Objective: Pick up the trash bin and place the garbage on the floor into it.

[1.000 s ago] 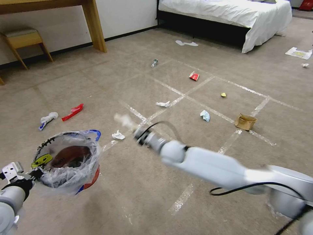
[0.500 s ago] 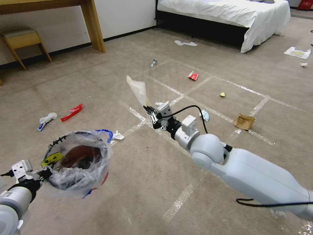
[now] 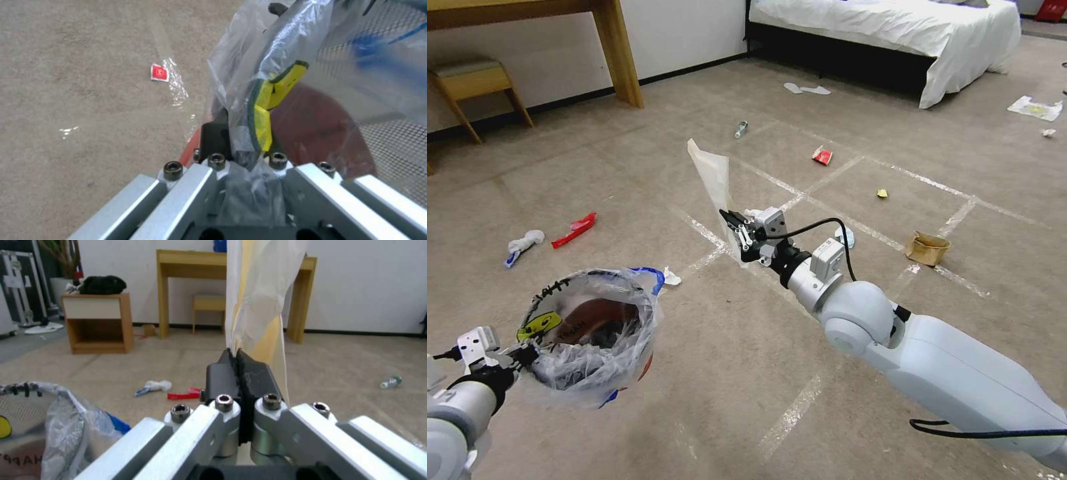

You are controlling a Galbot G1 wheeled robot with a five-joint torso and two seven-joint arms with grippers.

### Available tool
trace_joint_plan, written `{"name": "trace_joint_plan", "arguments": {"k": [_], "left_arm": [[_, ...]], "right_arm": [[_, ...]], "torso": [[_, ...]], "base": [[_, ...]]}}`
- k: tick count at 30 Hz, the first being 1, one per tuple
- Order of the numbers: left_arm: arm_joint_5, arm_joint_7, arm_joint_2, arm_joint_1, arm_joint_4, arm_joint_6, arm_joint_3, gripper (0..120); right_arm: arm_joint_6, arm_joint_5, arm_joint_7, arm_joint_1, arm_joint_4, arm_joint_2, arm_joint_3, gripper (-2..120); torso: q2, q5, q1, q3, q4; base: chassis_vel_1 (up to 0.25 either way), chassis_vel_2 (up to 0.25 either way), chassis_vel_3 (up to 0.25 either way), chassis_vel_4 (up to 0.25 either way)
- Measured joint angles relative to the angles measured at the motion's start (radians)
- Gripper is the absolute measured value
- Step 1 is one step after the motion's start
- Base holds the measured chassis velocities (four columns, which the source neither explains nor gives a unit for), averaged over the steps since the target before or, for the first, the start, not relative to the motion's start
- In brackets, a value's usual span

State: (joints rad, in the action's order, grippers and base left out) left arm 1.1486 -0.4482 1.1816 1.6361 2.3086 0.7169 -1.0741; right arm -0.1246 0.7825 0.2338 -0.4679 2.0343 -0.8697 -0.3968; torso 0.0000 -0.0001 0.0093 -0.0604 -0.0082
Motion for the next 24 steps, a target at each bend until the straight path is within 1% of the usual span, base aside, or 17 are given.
{"name": "trace_joint_plan", "arguments": {"k": [2,11,19,24], "left_arm": [[-0.002,0.0,0.002,-0.005,-0.003,0.0,0.002,0],[0.001,0.0,-0.007,-0.023,-0.021,0.002,0.009,0],[0.001,0.0,-0.009,-0.034,-0.04,0.003,0.018,0],[0.003,0.0,-0.009,-0.038,-0.054,0.004,0.024,0]], "right_arm": [[0.001,-0.004,-0.004,-0.009,-0.012,-0.016,0.001,0],[0.01,-0.006,-0.013,-0.015,-0.017,-0.015,0.014,0],[0.021,-0.001,-0.017,-0.012,-0.027,-0.034,0.016,0],[0.055,0.023,-0.024,0.006,-0.017,-0.059,0.012,0]], "torso": [[0.0,0.0,0.0,0.0,0.0],[0.0,0.0,0.0,0.0,-0.0001],[0.0,0.0,0.0,0.0,-0.0001],[0.0,0.0,0.0,0.0,-0.0001]], "base": [[0.0,0.0,0.0,0.0],[0.0,0.0,0.0,0.0],[0.0,0.0,0.0,0.0],[0.0,0.0,0.0,0.0]]}}
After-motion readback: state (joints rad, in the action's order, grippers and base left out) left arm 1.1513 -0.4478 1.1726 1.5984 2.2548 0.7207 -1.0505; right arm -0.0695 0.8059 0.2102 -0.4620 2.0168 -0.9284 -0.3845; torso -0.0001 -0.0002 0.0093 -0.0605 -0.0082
